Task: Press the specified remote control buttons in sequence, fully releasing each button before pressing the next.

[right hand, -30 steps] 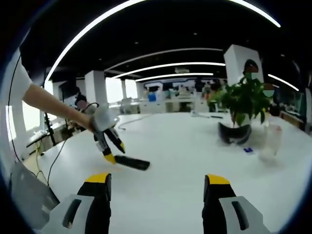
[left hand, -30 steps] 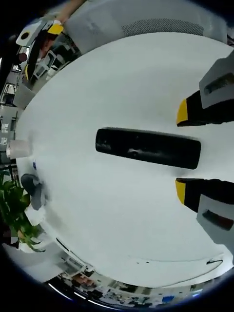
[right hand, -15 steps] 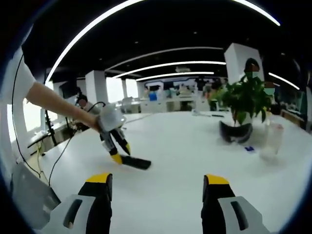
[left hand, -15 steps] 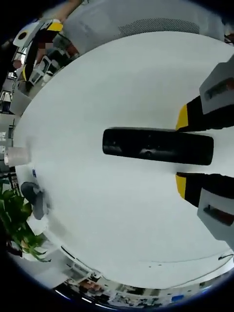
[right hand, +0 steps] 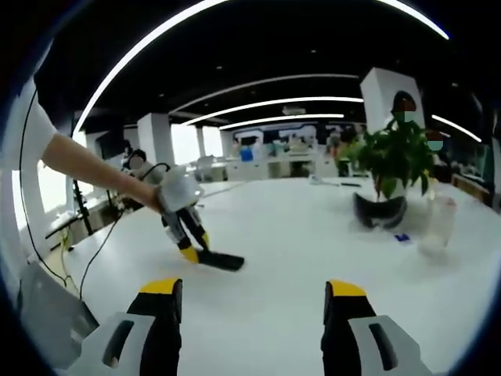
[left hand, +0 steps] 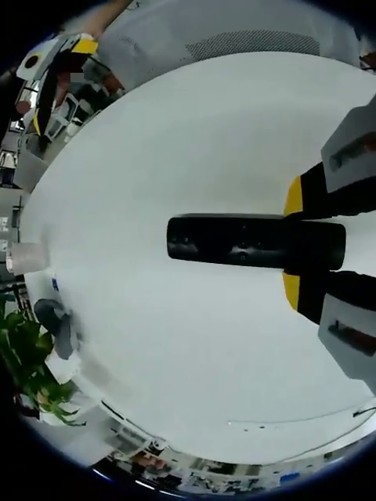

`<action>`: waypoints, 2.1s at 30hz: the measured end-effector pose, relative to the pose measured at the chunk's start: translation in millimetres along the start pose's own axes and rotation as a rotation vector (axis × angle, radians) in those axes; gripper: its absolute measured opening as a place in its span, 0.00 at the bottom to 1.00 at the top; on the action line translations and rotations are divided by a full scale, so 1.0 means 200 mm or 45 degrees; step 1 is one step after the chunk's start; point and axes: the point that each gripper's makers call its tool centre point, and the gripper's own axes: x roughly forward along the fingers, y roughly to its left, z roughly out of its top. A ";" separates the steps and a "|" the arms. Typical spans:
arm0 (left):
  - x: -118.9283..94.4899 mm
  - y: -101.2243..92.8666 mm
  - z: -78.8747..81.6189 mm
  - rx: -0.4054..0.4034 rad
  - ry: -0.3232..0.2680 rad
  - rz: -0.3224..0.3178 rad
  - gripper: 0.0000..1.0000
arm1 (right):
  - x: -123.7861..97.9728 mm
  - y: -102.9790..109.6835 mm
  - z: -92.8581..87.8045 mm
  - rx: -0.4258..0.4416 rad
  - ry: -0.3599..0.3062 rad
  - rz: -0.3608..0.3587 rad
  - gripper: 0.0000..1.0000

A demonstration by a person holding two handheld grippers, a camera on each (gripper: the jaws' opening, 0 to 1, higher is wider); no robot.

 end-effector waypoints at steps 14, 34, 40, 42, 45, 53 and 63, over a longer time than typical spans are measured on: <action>0.00 -0.06 -0.02 -0.052 0.009 -0.022 0.23 | 0.01 0.01 -0.02 -0.021 0.033 0.011 0.72; -0.02 -0.20 -0.04 -0.024 0.050 -0.015 0.23 | 0.01 0.02 -0.03 -0.046 0.055 0.023 0.72; -0.02 -0.25 -0.06 -0.055 0.033 -0.015 0.23 | 0.01 0.03 -0.04 -0.056 0.069 0.030 0.71; -0.03 -0.27 -0.06 -0.029 0.045 -0.014 0.23 | 0.01 0.03 -0.04 -0.060 0.073 0.034 0.71; -0.03 -0.29 -0.06 -0.039 0.048 -0.014 0.23 | 0.01 0.04 -0.04 -0.062 0.076 0.038 0.71; -0.03 -0.35 -0.07 -0.056 0.052 -0.011 0.23 | 0.01 0.04 -0.04 -0.069 0.078 0.045 0.70; -0.04 -0.41 -0.09 -0.048 0.057 -0.017 0.23 | 0.01 0.04 -0.04 -0.073 0.080 0.047 0.70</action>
